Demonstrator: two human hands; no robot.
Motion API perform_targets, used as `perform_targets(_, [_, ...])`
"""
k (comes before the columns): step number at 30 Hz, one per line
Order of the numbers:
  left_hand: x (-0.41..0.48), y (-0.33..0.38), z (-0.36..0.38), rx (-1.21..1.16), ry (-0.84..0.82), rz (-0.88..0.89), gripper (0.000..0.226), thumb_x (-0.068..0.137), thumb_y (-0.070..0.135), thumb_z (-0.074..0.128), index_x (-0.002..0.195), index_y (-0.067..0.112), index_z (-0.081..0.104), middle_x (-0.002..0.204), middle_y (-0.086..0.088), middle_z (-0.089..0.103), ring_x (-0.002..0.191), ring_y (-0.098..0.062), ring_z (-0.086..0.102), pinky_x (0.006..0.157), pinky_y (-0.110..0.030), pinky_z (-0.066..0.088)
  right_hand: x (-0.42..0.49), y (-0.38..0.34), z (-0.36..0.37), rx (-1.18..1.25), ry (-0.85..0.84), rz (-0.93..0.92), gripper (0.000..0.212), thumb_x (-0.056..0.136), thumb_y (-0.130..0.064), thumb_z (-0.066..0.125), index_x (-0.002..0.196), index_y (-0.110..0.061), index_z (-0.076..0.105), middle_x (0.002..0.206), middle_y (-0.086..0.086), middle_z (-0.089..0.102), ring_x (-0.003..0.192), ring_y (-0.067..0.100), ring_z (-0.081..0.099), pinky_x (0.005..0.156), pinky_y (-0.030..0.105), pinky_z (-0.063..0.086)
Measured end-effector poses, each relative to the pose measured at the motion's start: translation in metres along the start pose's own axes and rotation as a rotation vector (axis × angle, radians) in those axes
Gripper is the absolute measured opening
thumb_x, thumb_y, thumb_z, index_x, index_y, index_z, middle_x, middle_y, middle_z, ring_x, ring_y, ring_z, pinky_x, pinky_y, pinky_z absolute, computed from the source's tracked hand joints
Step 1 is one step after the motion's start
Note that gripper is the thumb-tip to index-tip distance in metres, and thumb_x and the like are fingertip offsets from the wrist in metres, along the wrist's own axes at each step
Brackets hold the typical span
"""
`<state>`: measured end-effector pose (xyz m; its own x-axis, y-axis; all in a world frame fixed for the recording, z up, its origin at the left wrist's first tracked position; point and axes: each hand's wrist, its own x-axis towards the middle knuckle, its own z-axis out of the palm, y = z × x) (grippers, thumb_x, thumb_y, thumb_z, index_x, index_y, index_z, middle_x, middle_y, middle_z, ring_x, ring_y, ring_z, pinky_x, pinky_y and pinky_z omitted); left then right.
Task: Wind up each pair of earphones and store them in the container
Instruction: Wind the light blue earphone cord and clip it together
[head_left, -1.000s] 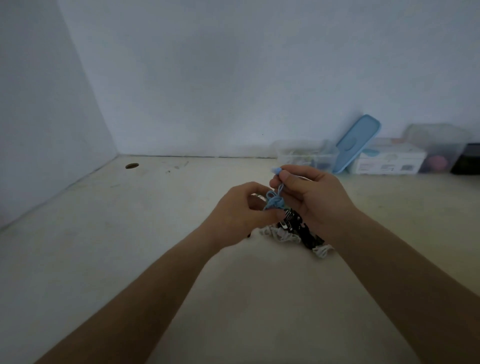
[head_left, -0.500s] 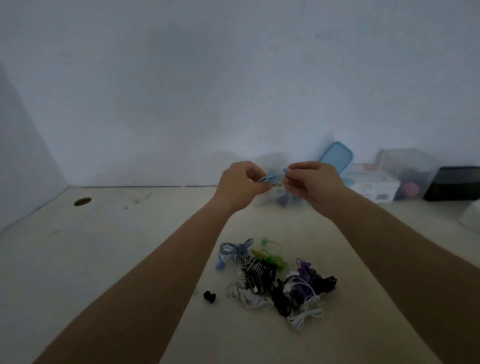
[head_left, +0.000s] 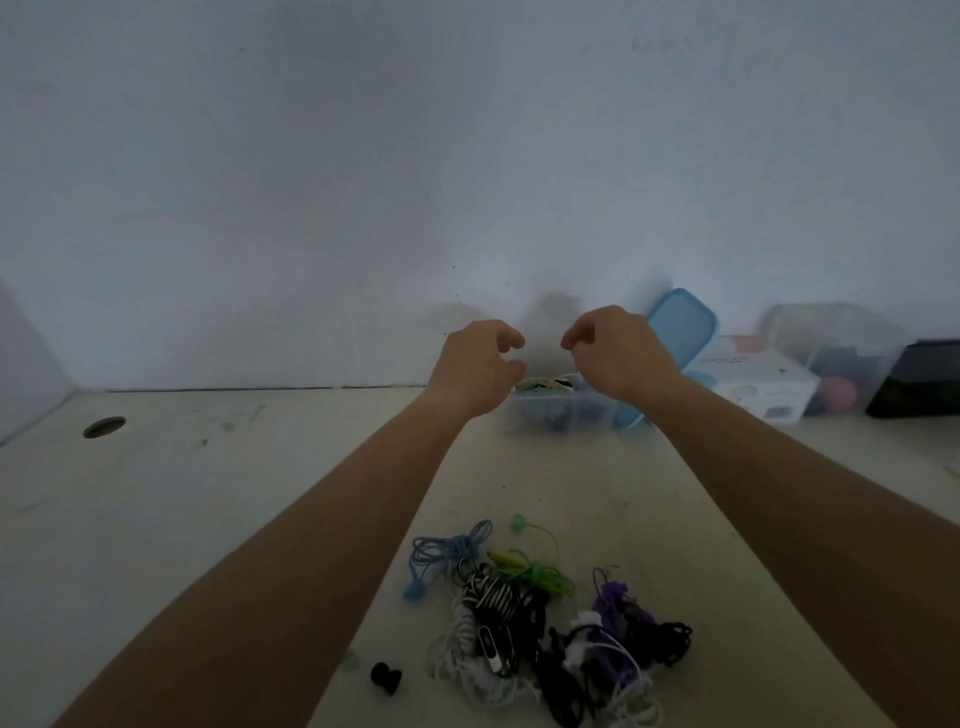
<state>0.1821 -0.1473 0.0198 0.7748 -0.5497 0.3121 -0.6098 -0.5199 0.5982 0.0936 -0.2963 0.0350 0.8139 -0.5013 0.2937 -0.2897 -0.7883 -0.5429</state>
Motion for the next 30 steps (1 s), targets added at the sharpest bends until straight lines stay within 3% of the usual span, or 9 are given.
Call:
perform_targets(7, [-0.056, 0.007, -0.020, -0.017, -0.022, 0.036, 0.015, 0.089, 0.023, 0.068, 0.104, 0.023, 0.071, 0.104, 0.007, 0.069, 0.092, -0.009, 0.063, 0.082, -0.021, 0.048, -0.049, -0.010, -0.016, 0.149, 0.002, -0.112, 0.022, 0.089, -0.012, 0.057, 0.093, -0.022, 0.076, 0.092, -0.006, 0.072, 0.086, 0.010, 0.066, 0.077, 0.020, 0.049])
perform_targets(11, [-0.097, 0.007, -0.029, 0.008, -0.065, 0.045, 0.013, 0.091, 0.020, 0.064, 0.100, 0.025, 0.072, 0.101, 0.009, 0.069, 0.083, -0.003, 0.060, 0.070, -0.010, 0.040, -0.092, -0.016, -0.018, 0.268, -0.185, -0.150, 0.016, 0.089, -0.012, 0.061, 0.091, -0.021, 0.074, 0.084, -0.004, 0.074, 0.077, 0.011, 0.070, 0.067, 0.026, 0.058])
perform_targets(14, [-0.123, -0.003, -0.031, 0.072, -0.086, -0.016, 0.026, 0.093, 0.009, 0.054, 0.099, 0.026, 0.073, 0.107, 0.007, 0.069, 0.091, -0.005, 0.059, 0.079, -0.017, 0.042, -0.119, -0.017, -0.008, 0.261, -0.318, -0.189, 0.014, 0.092, -0.014, 0.061, 0.093, -0.020, 0.073, 0.083, -0.006, 0.075, 0.074, 0.008, 0.070, 0.062, 0.019, 0.054])
perform_targets(18, [-0.155, -0.022, -0.039, 0.070, -0.124, -0.103, 0.021, 0.089, 0.017, 0.060, 0.105, 0.025, 0.071, 0.106, 0.006, 0.070, 0.093, -0.007, 0.061, 0.079, -0.021, 0.043, -0.149, -0.023, 0.012, 0.237, -0.373, -0.245, 0.014, 0.090, -0.017, 0.065, 0.097, -0.026, 0.073, 0.085, -0.014, 0.073, 0.076, -0.005, 0.065, 0.076, 0.017, 0.049])
perform_targets(22, [-0.177, -0.035, -0.048, 0.052, -0.222, -0.102, 0.020, 0.082, 0.032, 0.076, 0.100, 0.023, 0.075, 0.095, 0.007, 0.072, 0.090, -0.009, 0.064, 0.072, -0.020, 0.045, -0.165, -0.034, 0.029, 0.180, -0.318, -0.294, 0.022, 0.092, -0.019, 0.063, 0.111, -0.027, 0.071, 0.106, -0.010, 0.067, 0.087, 0.001, 0.062, 0.078, 0.014, 0.047])
perform_targets(26, [-0.182, -0.041, -0.052, 0.011, -0.082, -0.085, 0.010, 0.085, 0.029, 0.074, 0.091, 0.022, 0.078, 0.080, 0.007, 0.072, 0.076, -0.008, 0.065, 0.066, -0.021, 0.045, -0.166, -0.051, 0.039, 0.079, -0.323, -0.352, 0.035, 0.090, -0.019, 0.062, 0.125, -0.025, 0.065, 0.123, -0.004, 0.059, 0.103, 0.008, 0.053, 0.089, 0.024, 0.044])
perform_targets(30, [-0.180, -0.035, -0.067, -0.209, -0.018, -0.092, 0.006, 0.086, 0.023, 0.073, 0.086, 0.018, 0.077, 0.075, 0.000, 0.074, 0.069, -0.012, 0.068, 0.063, -0.026, 0.053, -0.163, -0.069, 0.038, 0.139, -0.311, -0.382, 0.028, 0.090, -0.021, 0.065, 0.117, -0.022, 0.068, 0.114, -0.005, 0.059, 0.102, 0.009, 0.053, 0.087, 0.024, 0.042])
